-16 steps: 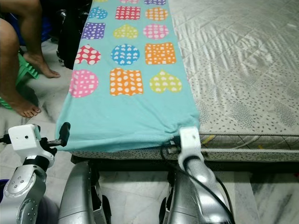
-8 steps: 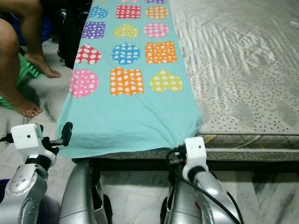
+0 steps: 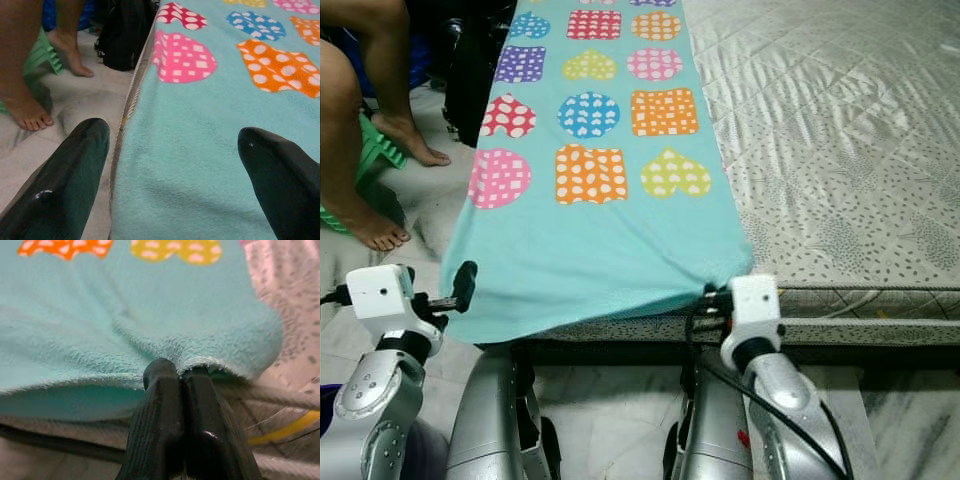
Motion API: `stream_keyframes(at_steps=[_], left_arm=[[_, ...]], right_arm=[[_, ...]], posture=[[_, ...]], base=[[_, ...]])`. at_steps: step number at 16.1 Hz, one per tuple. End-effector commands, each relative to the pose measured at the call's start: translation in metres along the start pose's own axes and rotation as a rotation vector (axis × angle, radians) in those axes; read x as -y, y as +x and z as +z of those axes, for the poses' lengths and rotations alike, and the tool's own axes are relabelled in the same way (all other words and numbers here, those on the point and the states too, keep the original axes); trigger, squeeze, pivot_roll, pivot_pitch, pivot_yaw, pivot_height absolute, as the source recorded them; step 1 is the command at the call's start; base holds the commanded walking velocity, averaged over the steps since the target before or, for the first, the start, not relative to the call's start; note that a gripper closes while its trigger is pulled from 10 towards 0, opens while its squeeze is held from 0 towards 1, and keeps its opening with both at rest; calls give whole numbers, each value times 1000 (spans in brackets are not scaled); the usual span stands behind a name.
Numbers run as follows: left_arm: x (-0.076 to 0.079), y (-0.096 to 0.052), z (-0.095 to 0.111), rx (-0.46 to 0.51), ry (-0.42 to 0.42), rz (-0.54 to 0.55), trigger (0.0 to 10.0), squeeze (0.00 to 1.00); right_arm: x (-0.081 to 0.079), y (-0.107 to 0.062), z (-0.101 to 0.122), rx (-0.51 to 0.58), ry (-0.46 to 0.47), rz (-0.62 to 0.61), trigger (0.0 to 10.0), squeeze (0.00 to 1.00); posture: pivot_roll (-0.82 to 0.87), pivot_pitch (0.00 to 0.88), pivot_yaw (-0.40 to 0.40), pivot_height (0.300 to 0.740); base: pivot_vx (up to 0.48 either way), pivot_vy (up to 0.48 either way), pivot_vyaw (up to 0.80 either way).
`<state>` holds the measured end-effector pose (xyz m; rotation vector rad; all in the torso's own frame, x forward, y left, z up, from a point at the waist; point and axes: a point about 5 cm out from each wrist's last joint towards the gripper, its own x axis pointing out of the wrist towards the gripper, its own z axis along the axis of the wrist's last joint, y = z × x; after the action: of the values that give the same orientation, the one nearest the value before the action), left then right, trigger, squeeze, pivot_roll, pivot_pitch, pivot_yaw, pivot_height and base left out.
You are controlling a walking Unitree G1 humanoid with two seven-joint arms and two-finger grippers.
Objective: Clean up the room
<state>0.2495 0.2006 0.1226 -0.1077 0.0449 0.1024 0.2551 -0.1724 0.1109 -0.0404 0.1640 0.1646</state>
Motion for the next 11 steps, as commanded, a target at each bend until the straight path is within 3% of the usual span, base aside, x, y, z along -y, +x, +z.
stream_keyframes(at_steps=[1, 2, 9, 11], left_arm=[[-1, 0, -3, -7, 4, -1, 10000, 0], [0, -1, -3, -6, 4, -2, 10000, 0], [1, 0, -5, -17, 7, -6, 10000, 0], [1, 1, -6, -20, 8, -8, 10000, 0]], right_arm=[[4, -4, 0, 2, -15, -13, 9529, 0], [7, -6, -8, -35, -33, -18, 10000, 0], [10, -29, -37, -165, -61, 25, 10000, 0], [5, -38, -49, -250, -52, 119, 10000, 0]], posture=[[14, 189, 11, 516], [12, 183, 8, 516], [4, 177, 7, 516], [-1, 179, 11, 516]], base=[[0, 0, 0], [0, 0, 0], [0, 0, 0], [0, 0, 0]])
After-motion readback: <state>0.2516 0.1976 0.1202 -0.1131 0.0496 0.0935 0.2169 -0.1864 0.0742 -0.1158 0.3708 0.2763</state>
